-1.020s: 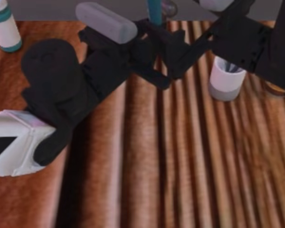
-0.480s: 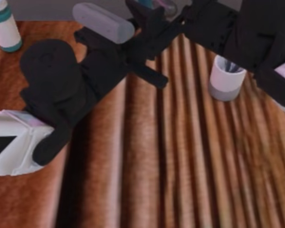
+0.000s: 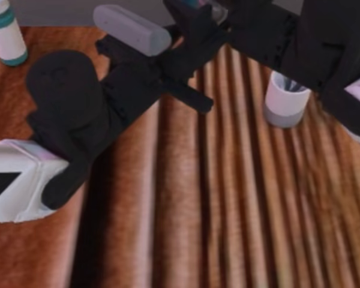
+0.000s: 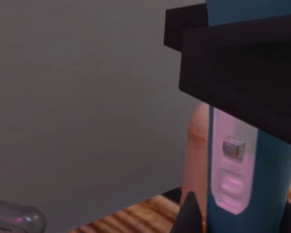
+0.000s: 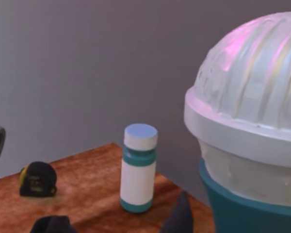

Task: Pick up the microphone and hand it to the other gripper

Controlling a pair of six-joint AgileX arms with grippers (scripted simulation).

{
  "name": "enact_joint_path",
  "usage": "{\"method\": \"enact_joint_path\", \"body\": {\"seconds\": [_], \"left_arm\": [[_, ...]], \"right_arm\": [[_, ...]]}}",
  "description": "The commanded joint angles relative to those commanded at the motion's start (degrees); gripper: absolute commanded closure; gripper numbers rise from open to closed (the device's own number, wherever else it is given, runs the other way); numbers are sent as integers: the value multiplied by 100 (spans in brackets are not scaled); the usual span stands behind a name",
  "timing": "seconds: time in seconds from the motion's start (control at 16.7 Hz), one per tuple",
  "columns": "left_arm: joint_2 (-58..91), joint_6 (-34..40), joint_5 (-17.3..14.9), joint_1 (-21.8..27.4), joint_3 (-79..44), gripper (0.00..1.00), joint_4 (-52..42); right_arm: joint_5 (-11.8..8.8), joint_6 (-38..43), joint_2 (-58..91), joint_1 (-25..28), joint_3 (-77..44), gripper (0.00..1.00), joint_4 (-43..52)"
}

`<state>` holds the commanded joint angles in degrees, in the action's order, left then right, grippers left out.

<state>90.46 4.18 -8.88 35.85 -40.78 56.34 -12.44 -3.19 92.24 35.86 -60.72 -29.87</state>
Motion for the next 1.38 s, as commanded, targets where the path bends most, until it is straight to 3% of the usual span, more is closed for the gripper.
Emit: {"method": "enact_joint_path", "body": {"seconds": [0.3,0.84,1.38], "left_arm": [[0,0,0,0,0,100,0],[0,0,0,0,0,100,0],[0,0,0,0,0,32,0]], "right_arm": [[0,0,0,0,0,98,0],[0,0,0,0,0,100,0],[0,0,0,0,0,100,0]]}}
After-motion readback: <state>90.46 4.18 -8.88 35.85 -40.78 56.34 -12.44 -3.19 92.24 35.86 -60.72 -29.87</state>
